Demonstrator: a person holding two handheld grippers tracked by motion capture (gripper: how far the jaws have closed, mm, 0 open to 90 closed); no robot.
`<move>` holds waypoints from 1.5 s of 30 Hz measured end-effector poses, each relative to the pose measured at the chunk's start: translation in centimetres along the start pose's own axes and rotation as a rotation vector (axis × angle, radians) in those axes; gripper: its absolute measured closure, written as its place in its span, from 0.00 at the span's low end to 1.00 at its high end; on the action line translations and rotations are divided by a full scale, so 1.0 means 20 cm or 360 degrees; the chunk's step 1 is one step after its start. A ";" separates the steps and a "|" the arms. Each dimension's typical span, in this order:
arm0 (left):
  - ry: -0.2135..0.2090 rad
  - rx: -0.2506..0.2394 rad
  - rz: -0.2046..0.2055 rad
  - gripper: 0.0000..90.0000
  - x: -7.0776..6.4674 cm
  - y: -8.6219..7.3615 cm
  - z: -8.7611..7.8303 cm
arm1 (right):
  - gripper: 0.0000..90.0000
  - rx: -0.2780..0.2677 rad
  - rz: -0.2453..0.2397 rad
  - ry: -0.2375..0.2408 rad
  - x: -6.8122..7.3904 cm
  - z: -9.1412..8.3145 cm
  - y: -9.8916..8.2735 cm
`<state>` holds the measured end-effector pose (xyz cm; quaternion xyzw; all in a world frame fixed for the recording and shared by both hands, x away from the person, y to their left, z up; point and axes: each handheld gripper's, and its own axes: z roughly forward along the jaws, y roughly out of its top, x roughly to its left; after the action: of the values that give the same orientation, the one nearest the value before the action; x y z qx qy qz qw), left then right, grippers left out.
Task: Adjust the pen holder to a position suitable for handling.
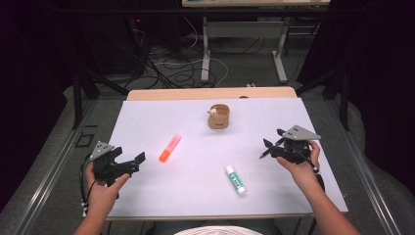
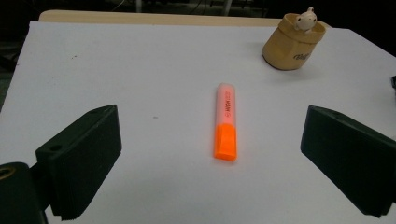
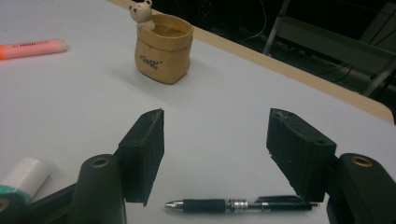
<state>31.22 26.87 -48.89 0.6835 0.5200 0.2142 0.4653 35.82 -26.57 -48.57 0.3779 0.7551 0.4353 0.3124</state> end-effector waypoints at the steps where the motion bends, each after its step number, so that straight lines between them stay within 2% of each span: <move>1: 0.0000 0.0000 0.0000 0.06 0.00 0.00 0.00 | 0.42 0.0010 -0.0029 0.0011 0.00 0.01 0.02; 10: -0.0017 0.0012 0.0011 0.09 -0.02 -0.01 0.01 | 0.44 0.0105 -0.0154 0.0163 0.06 0.09 0.22; 12: -0.0014 0.0011 0.0017 0.09 -0.03 -0.01 0.01 | 0.44 0.0111 -0.0163 0.0171 0.06 0.10 0.23; 17: -0.0010 -0.0007 0.0002 0.11 -0.02 -0.01 0.00 | 0.44 0.0187 -0.0299 0.0220 0.09 0.21 0.33; 20: -0.0016 -0.0008 -0.0005 0.13 -0.02 -0.02 0.00 | 0.40 0.0193 -0.0370 0.0235 0.11 0.25 0.38; 26: -0.0029 -0.0011 -0.0022 0.13 -0.02 -0.02 0.00 | 0.38 0.0236 -0.0463 0.0257 0.14 0.34 0.46; 27: -0.0029 -0.0011 -0.0022 0.14 -0.02 -0.02 0.00 | 0.37 0.0249 -0.0468 0.0263 0.14 0.35 0.47; 28: -0.0020 -0.0037 -0.0052 0.14 -0.02 -0.02 0.02 | 0.35 0.0253 -0.0481 0.0276 0.15 0.36 0.48; 32: -0.0019 -0.0012 -0.0043 0.15 -0.02 -0.02 0.02 | 0.34 0.0288 -0.0532 0.0331 0.17 0.42 0.52; 35: -0.0020 -0.0004 -0.0034 0.14 -0.02 -0.02 0.03 | 0.33 0.0283 -0.0549 0.0327 0.19 0.46 0.54; 37: -0.0024 0.0008 -0.0018 0.12 -0.03 -0.02 0.03 | 0.33 0.0308 -0.0594 0.0338 0.20 0.52 0.55; 38: -0.0028 0.0017 -0.0007 0.12 -0.03 -0.02 0.04 | 0.33 0.0308 -0.0594 0.0338 0.20 0.52 0.55; 40: -0.0029 0.0029 0.0002 0.12 -0.03 -0.02 0.05 | 0.33 0.0327 -0.0621 0.0337 0.22 0.57 0.55; 45: -0.0035 0.0048 0.0021 0.10 -0.03 -0.03 0.04 | 0.33 0.0347 -0.0619 0.0345 0.23 0.63 0.54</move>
<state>31.38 25.92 -49.69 0.6962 0.5135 0.2020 0.4593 46.82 -13.77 -44.87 0.2082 0.8851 0.3210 0.2650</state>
